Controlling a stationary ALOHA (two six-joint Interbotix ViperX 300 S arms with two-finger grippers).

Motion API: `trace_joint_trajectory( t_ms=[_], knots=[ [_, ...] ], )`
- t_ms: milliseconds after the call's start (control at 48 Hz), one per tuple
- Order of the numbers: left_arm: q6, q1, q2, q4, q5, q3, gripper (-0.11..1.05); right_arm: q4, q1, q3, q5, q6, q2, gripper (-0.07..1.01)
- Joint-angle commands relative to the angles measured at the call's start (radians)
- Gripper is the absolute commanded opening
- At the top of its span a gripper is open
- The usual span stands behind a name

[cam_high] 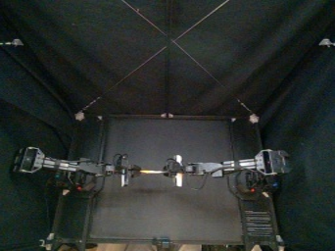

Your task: Uncap the pen

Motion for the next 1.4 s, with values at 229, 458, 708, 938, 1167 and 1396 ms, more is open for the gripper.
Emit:
trace_joint_trajectory(
  t_ms=[229,458,708,938,1167,1396],
  knots=[
    [0.0015,0.002,-0.018,0.0,-0.006,-0.006,0.3,0.011,-0.015,0.08,-0.061,0.009,-0.11,0.58],
    [0.0015,0.002,-0.04,0.0,-0.002,0.003,0.3,0.025,-0.02,0.138,-0.078,0.011,-0.156,0.58],
    [0.0,-0.005,-0.098,0.0,0.0,0.034,0.3,0.038,-0.02,0.187,-0.083,0.011,-0.201,0.58],
    [0.0,-0.008,-0.127,0.0,0.0,0.057,0.3,0.04,-0.02,0.193,-0.083,0.009,-0.21,0.58],
    [0.0,-0.008,-0.127,0.0,0.0,0.06,0.3,0.038,-0.02,0.193,-0.084,0.009,-0.21,0.58],
    [0.0,-0.008,-0.127,0.0,0.0,0.06,0.3,0.035,-0.02,0.192,-0.089,0.009,-0.21,0.58]
  ],
)
